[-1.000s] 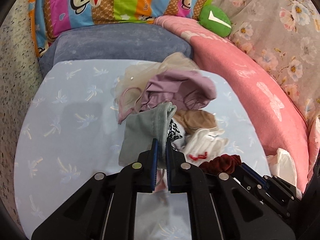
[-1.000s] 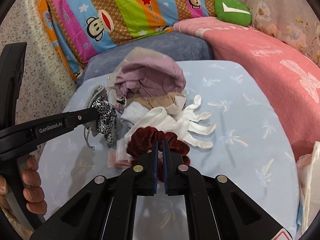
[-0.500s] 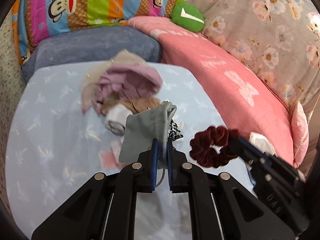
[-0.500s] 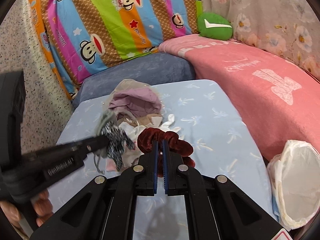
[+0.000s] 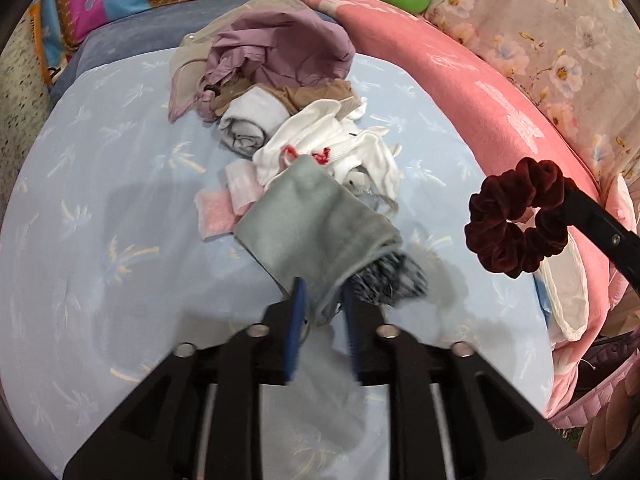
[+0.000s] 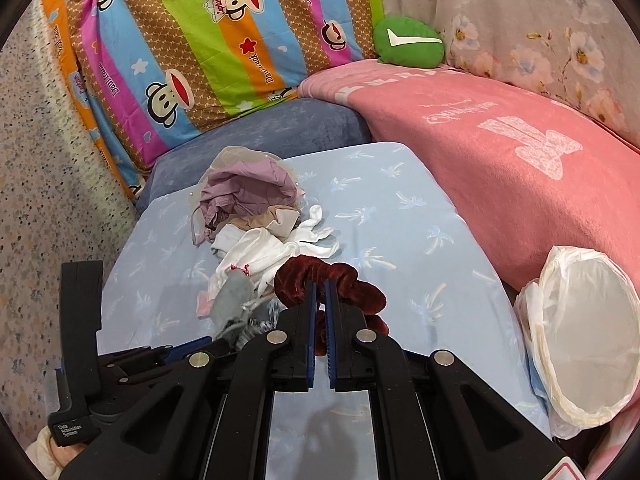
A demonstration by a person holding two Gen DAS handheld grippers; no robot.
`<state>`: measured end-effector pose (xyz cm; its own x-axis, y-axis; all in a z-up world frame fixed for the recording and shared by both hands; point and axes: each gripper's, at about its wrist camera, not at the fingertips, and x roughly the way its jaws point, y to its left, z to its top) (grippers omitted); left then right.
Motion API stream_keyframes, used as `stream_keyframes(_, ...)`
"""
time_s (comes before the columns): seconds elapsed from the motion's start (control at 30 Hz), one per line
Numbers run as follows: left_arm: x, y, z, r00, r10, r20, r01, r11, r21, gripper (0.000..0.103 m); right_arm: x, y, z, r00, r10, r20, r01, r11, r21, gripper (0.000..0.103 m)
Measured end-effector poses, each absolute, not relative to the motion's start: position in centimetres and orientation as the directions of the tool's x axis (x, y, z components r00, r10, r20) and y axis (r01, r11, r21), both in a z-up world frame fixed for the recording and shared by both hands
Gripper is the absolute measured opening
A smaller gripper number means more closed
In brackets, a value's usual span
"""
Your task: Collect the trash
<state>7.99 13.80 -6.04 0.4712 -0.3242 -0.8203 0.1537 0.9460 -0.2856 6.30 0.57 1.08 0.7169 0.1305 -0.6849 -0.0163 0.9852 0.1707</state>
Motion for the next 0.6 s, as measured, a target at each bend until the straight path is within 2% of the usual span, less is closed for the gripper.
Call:
stream_keyframes(0.03,7.8,14.0,-6.0,0.478,-0.319,-0.818,0.149,0.948,-0.282,0.049,6.3,0.6,1.1,0.717,0.132,-0.684,-0.018,0.985,0.171,0.004)
stream_keyframes(0.1,7.2,14.4,-5.5,0.514,-0.301,-0.803,0.143,0.953,-0.265,0.056,6.3,0.6,1.1,0.718,0.133,-0.683,-0.020,0.985,0.172,0.004)
stream_keyframes(0.5,7.5,11.9,-7.2,0.483,-0.271,-0.833,0.210,0.959,-0.190,0.056,6.3,0.4,0.6,0.708,0.135,-0.693,-0.011,0.984,0.180,0.004)
stream_keyframes(0.57,7.8,11.5,-7.9,0.472,-0.260,-0.842,0.211,0.961,-0.178,0.055,6.2,0.3,0.4,0.705,0.136,-0.696,-0.010,0.983,0.182,0.004)
stream_keyframes(0.6,8.0,11.5,-8.1,0.467,-0.261,-0.845,0.209,0.961,-0.181,0.051,6.1,0.3,0.4,0.703,0.136,-0.698,-0.010,0.983,0.182,0.004)
